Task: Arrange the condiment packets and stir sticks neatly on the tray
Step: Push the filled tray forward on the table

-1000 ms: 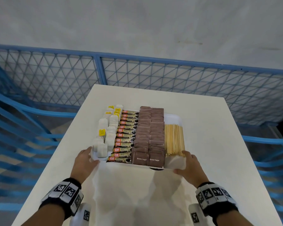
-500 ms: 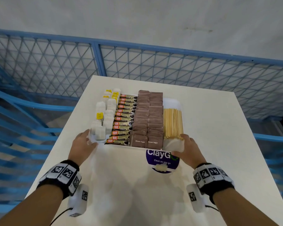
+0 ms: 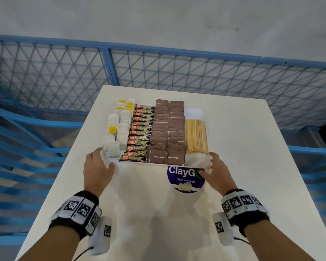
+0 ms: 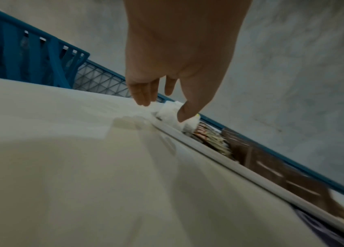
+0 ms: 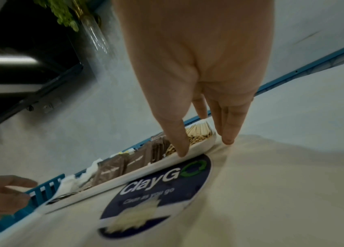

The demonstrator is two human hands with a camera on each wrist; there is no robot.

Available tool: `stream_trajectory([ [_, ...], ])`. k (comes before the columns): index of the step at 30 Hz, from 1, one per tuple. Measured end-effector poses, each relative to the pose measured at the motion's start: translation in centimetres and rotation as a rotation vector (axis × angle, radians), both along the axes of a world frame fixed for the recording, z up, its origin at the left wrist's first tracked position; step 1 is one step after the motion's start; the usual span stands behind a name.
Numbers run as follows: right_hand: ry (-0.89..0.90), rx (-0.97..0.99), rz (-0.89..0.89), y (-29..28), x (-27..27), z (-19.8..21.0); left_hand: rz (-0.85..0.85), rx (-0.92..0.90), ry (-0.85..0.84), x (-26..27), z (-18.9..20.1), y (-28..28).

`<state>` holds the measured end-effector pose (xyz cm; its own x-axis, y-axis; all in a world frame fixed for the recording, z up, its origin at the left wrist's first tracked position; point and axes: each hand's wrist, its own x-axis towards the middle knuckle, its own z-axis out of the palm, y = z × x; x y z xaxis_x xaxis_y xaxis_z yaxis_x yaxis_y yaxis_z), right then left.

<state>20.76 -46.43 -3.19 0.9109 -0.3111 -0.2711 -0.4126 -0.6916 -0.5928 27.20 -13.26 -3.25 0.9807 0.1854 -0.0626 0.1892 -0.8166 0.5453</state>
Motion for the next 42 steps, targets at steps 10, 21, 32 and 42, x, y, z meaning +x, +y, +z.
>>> stream_trajectory([
  [10, -0.065, -0.052, -0.098, -1.8, -14.1, 2.6, -0.630, -0.118, -0.049, -10.3, 2.4, -13.4],
  [21, -0.135, -0.368, -0.395, -7.1, -32.1, 4.5, -1.434, -0.062, 0.186, -21.6, 4.5, -29.5],
  [32, 0.150, -0.302, -0.476, -8.1, -39.4, 1.2, -1.709, 0.239, 0.131, -27.5, 4.2, -37.7],
  [42, 0.015, -0.135, -0.499, -9.7, -39.9, 2.1, -1.634, 0.292, 0.147, -28.9, 3.4, -40.1],
])
